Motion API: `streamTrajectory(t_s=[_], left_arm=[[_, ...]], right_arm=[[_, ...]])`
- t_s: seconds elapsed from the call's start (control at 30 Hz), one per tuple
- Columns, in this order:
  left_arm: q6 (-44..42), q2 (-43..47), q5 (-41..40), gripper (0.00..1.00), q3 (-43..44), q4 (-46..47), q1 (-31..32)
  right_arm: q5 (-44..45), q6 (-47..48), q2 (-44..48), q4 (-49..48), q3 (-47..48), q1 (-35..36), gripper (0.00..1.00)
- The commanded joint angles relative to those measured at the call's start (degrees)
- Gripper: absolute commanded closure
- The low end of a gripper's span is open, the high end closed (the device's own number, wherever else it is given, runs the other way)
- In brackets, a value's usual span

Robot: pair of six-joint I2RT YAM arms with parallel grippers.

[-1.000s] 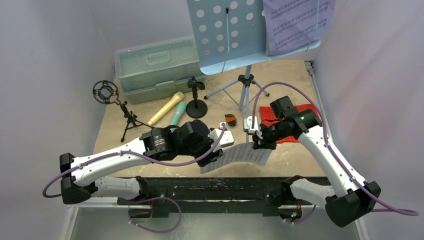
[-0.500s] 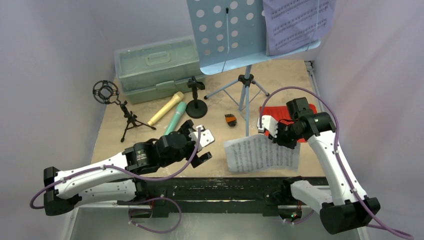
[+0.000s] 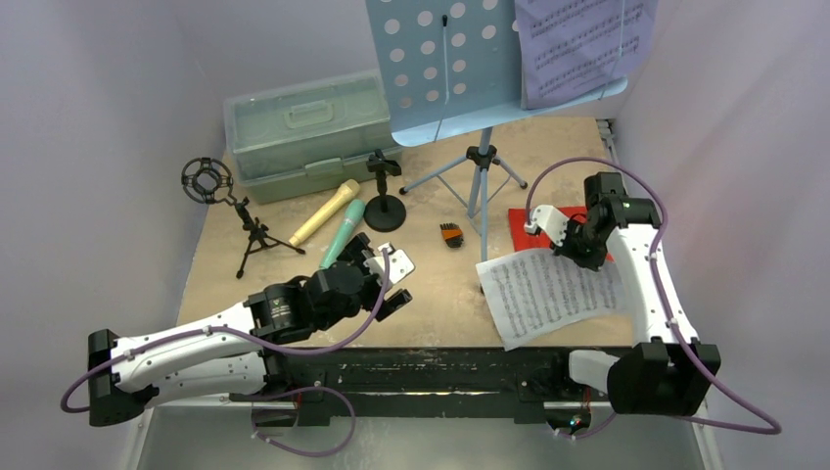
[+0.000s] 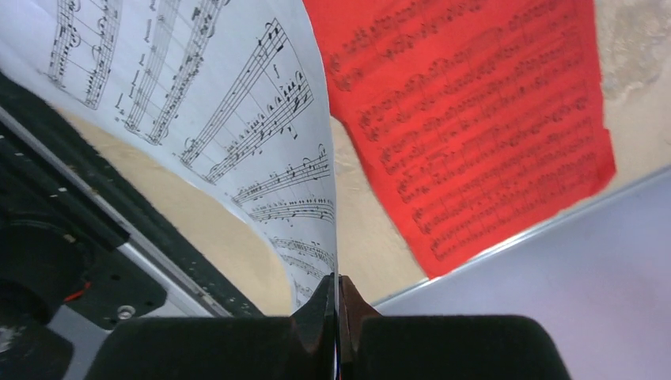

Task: Pack up the instrument practice props
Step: Place the sheet music at the center of the board.

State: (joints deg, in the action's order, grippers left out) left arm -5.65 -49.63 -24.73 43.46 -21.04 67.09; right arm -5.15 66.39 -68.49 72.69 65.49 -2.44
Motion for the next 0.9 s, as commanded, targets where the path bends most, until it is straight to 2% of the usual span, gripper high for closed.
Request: streamTrajectory(t_s=[0.0,0.23,0.57,0.87], left_arm=[[-0.6,0.1,-0.7,0.01,-0.1,2.7,-0.8],[-0.8,1.1,-0.6,0.01,-0.6,3.1,-1.6],[-0.9,1.3,0.0,0.01,-0.7,3.2,-2.7],[-0.9,1.4,0.5,0.01,-0.8,3.3,-3.5]], right_arm=[[5.9,-0.6,-2.0,-8.2,2.4,-0.7,1.0],[8.8,-5.8,-7.1,-22.8,2.5,-1.5,1.0],[14.6,-10.4,-9.3,-50.5,-6.1,-2.3,1.0],[19.9,-14.2,-14.9,-67.0,-10.3,-2.8,1.0]])
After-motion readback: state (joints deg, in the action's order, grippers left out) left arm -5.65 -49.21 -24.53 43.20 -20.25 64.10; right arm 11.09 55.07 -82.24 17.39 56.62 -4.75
